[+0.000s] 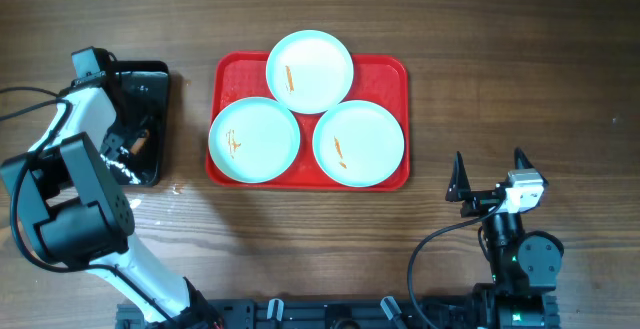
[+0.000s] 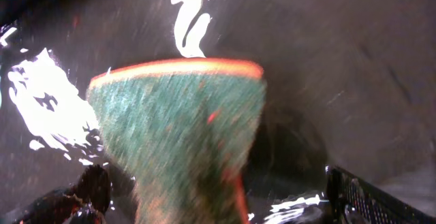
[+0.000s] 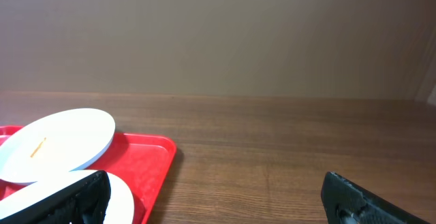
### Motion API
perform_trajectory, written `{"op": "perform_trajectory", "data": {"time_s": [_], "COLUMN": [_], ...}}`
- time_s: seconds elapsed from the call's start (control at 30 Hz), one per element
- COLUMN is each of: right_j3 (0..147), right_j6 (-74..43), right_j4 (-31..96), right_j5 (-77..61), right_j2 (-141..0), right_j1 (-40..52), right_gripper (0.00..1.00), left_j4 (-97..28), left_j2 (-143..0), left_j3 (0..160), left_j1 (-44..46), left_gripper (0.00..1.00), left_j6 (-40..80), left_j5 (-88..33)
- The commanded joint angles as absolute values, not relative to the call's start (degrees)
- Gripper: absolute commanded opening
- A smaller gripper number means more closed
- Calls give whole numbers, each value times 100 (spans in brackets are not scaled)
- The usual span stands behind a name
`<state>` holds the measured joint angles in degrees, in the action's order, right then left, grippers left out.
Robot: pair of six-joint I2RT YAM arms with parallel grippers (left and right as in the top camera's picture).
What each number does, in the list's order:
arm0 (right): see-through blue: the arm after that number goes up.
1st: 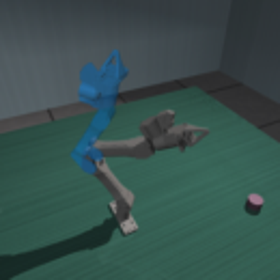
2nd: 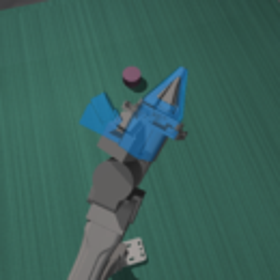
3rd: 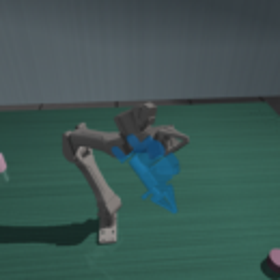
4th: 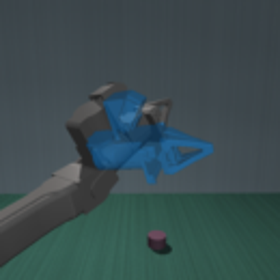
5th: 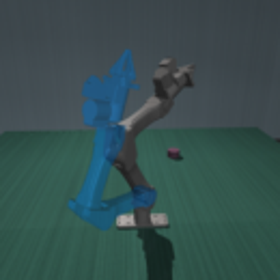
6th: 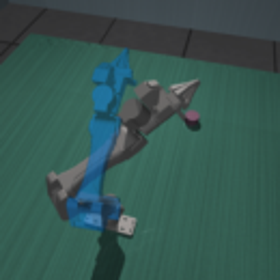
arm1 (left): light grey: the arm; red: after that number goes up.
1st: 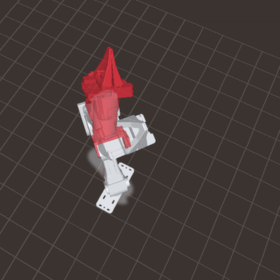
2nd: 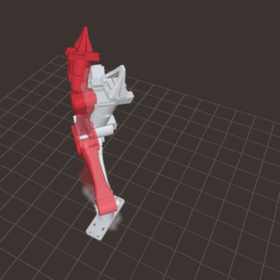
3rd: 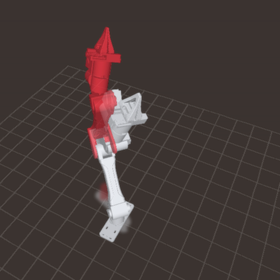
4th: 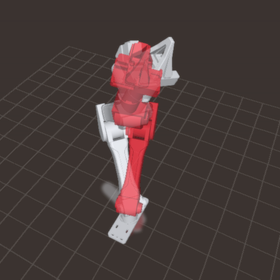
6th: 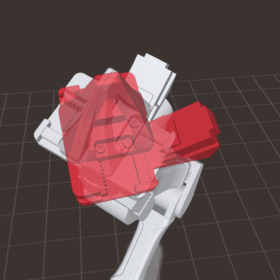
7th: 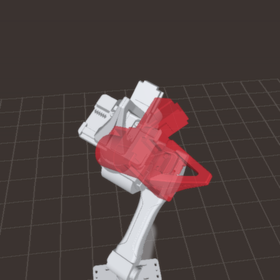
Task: Clean dirty plates on tray and stack at the side
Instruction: 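Lower the left gripper and grasp the green-and-orange sponge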
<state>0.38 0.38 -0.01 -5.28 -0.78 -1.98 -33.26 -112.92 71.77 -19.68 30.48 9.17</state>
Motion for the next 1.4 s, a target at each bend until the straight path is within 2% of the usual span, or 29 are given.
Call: {"op": "perform_trajectory", "data": {"time_s": [0.0,0.23,0.33,0.47,0.53,0.57,0.6,0.63,0.67,0.7,0.73,0.9,1.1,1.13,1.27,1.3,1.37], "right_j3": [32,32,32,32,32,32,32,32,32,32,32,32,32,32,32,32,32], "right_j6": [141,141,141,139,139,141,139,141,139,141,141,141,141,141,141,141,141], "right_j4": [-14,-14,-14,-14,-14,-14,-14,-14,-14,-14,-14,-14,-14,-14,-14,-14,-14], "right_j5": [-469,-469,-469,-469,-469,-469,-469,-469,-469,-469,-469,-469,-469,-469,-469,-469,-469], "right_j2": [-43,-43,-43,-43,-43,-43,-43,-43,-43,-43,-43,-43,-43,-43,-43,-43,-43], "right_j1": [-207,-207,-207,-207,-207,-207,-207,-207,-207,-207,-207,-207,-207,-207,-207,-207,-207], "right_gripper": [100,100,100,100,100,100,100,100,100,100,100,100,100,100,100,100,100], "left_j4": [-2971,-2648,-2650,-2733,-2814,-2871,-2976,-3068,-3118,-3157,-3247,-3763,-4062,-4080,-4123,-4121,-4097], "left_j2": [-11240,-11496,-11531,-11531,-11524,-11513,-11467,-11402,-11347,-11295,-11201,-11111,-11113,-11113,-11126,-11135,-11146], "left_j3": [7157,7157,7157,7157,7157,7159,7157,7159,7159,7159,7159,7157,7157,7157,7157,7157,7157], "left_j1": [-1979,-1979,-1979,-1979,-1979,-1979,-1979,-1979,-1979,-1977,-1977,-1977,-1977,-1977,-1977,-1977,-1977], "left_gripper": [100,98,76,13,5,4,4,11,37,94,100,100,98,93,85,80,65], "left_j6": [3026,3030,3028,3026,3024,3022,3022,3006,2961,2871,2694,2598,2598,2600,2602,2600,2600], "left_j5": [1015,1264,1422,1422,1428,1428,1476,1514,1509,1509,1509,1431,760,703,698,698,701]}}
